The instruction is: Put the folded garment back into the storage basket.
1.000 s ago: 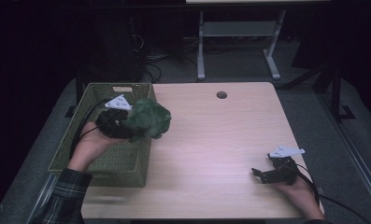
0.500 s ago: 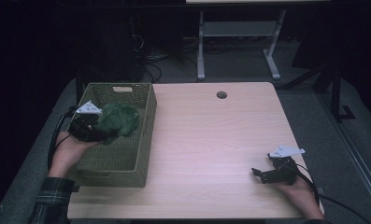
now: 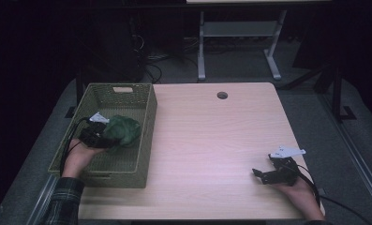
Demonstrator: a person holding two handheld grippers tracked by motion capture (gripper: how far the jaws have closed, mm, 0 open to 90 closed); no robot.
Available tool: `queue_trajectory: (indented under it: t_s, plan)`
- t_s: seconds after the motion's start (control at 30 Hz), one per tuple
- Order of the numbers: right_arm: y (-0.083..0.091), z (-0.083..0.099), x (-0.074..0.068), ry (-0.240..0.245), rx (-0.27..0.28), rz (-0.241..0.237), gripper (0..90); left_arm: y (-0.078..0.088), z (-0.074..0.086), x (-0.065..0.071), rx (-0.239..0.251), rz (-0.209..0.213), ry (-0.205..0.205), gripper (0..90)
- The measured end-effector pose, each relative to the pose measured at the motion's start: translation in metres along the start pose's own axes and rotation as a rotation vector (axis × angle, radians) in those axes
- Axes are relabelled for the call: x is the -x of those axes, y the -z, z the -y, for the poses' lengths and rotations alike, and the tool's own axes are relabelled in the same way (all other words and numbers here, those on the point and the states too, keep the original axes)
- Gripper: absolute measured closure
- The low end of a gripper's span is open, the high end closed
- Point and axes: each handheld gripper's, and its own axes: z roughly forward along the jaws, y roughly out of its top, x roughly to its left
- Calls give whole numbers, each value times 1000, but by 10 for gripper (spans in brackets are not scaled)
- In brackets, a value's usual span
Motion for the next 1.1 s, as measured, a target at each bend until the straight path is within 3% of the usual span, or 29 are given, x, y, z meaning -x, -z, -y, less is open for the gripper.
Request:
queue_trajectory:
  t_s: [0.1, 0.2, 0.33, 0.57, 0.8, 0.9, 1.1]
  plan:
    - [0, 0, 0, 0, -1, -1, 81, -5, 0, 1, -19, -2, -7, 561]
    - [0, 0, 0, 0, 0, 0, 81, -11, 2, 2, -75, -10, -14, 557]
    - [0, 0, 0, 2, 1, -1, 81, -15, 2, 4, -93, 1, -25, 545]
    - [0, 0, 0, 1, 1, -1, 81, -22, 4, 2, -124, 44, 17, 442]
    - [0, 0, 0, 1, 1, -1, 81, -21, 3, 2, -92, 31, 20, 271]
    - [0, 0, 0, 1, 1, 0, 81, -18, 3, 1, -66, 3, 22, 172]
    - [0, 0, 0, -4, 0, 6, 81, -11, 3, 0, 6, -14, 27, 127]
